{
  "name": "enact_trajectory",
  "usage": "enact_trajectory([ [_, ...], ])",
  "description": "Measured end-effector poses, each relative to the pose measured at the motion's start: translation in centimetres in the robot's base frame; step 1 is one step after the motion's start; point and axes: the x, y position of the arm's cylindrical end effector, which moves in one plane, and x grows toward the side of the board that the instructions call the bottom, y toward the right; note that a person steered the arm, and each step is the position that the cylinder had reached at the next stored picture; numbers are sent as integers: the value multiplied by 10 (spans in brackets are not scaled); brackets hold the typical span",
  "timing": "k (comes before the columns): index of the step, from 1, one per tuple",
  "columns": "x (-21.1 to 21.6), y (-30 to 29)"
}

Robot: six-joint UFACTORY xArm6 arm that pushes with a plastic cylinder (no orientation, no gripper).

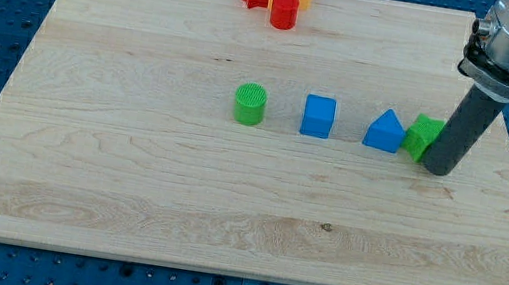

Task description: Slightly push the green star up

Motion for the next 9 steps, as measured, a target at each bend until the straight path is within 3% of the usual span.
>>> enact_trajectory([
  [1, 24, 0],
  [2, 96, 1],
  [3, 104, -37],
  [4, 100, -118],
  [5, 61, -205],
  [7, -73, -332],
  [8, -118, -271],
  [9, -115, -218],
])
